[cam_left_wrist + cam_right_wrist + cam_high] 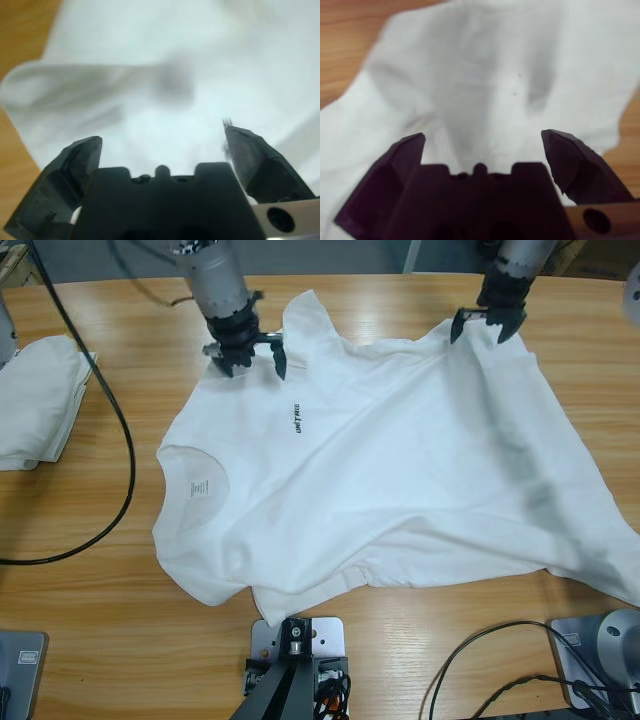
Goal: Fold clothes
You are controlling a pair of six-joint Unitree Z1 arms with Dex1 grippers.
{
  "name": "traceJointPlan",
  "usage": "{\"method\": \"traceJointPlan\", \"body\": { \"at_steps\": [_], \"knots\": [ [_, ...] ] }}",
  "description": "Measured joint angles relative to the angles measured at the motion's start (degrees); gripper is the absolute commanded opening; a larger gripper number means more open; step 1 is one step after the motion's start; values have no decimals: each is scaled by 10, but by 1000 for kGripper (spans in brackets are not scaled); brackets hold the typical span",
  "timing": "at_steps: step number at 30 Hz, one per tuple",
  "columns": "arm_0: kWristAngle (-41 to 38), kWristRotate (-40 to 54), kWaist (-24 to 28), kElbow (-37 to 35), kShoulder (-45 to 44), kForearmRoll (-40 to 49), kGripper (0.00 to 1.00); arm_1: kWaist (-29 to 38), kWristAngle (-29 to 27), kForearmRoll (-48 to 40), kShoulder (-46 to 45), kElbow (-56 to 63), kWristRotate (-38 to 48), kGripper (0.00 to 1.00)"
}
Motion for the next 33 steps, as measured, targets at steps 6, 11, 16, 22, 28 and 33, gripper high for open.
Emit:
{"method": "traceJointPlan", "body": {
  "at_steps": [6, 11, 16, 22, 28, 33],
  "knots": [
    [0, 253, 59, -1, -55, 0, 968, 4, 0, 0, -30, 0, -8, 940],
    [-15, 348, 74, -3, -56, 1, 958, 15, 0, 0, -31, 0, -10, 941],
    [-38, 381, 71, -3, -53, 1, 950, 16, 0, 0, -31, 0, -12, 941],
    [9, 381, 66, -6, -18, 2, 947, 16, 0, 0, -31, 0, -12, 932],
    [39, 380, 64, -6, 29, 2, 440, 16, 0, 0, -31, 0, -12, 926],
    [40, 350, 62, -8, 45, 2, 0, 16, 0, 0, -31, 0, -12, 899]
  ]
}}
